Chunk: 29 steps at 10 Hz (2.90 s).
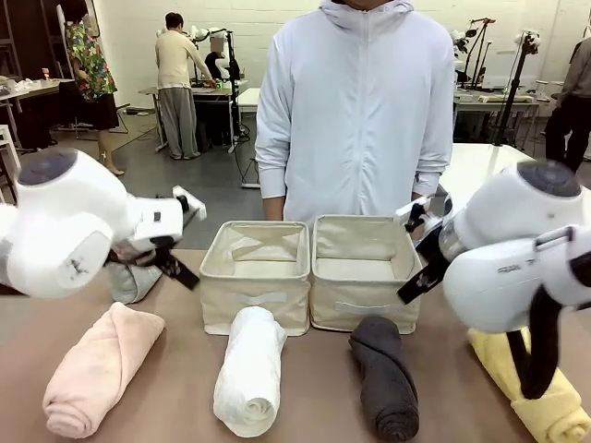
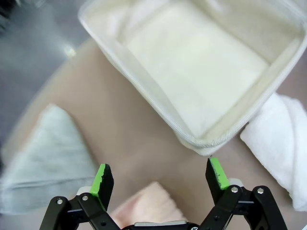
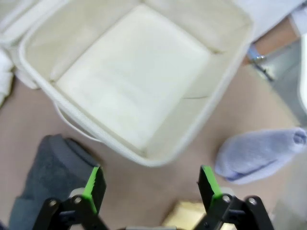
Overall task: Sort the towels based on their folding style.
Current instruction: Pick up one triangle-folded towel and place it in the left Fabric basket.
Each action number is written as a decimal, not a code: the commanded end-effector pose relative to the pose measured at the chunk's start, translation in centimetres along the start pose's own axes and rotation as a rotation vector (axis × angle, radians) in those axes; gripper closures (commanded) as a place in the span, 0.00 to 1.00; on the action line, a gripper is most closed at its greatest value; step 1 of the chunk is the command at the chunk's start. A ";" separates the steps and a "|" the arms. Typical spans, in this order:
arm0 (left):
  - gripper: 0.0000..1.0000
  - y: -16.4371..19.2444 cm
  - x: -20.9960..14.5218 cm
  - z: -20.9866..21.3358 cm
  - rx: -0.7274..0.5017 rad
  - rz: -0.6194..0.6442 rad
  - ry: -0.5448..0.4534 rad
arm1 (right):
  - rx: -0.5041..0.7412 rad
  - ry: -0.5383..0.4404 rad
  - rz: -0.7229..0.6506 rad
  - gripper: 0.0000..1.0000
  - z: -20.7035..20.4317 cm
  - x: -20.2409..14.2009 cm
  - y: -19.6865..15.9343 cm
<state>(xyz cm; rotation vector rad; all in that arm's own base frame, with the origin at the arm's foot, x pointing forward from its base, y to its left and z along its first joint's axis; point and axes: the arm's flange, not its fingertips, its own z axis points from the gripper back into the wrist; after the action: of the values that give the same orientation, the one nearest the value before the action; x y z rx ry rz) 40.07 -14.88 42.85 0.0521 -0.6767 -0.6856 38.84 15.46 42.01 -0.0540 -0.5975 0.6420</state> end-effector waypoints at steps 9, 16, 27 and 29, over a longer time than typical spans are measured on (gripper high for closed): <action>0.00 0.8 1.6 23.1 0.194 -0.085 -0.052 | -0.253 -0.001 -0.046 0.00 26.8 0.5 3.2; 0.00 19.1 0.7 26.2 -0.931 -0.173 -0.041 | 0.961 -0.281 -0.229 0.00 30.9 -7.3 -14.3; 0.00 27.2 -9.5 24.4 -0.674 -0.218 -0.569 | 0.673 -0.446 -0.001 0.00 29.6 -15.0 -19.1; 0.00 27.2 -9.4 24.1 -0.684 -0.192 -0.564 | 0.641 -0.429 0.056 0.00 29.4 -15.2 -19.3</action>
<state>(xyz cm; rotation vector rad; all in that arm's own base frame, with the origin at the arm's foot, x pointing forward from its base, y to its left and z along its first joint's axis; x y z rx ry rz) 36.14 16.89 64.14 -0.7351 -0.9168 -1.1227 23.33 -12.32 63.79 0.7335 -0.7751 0.8668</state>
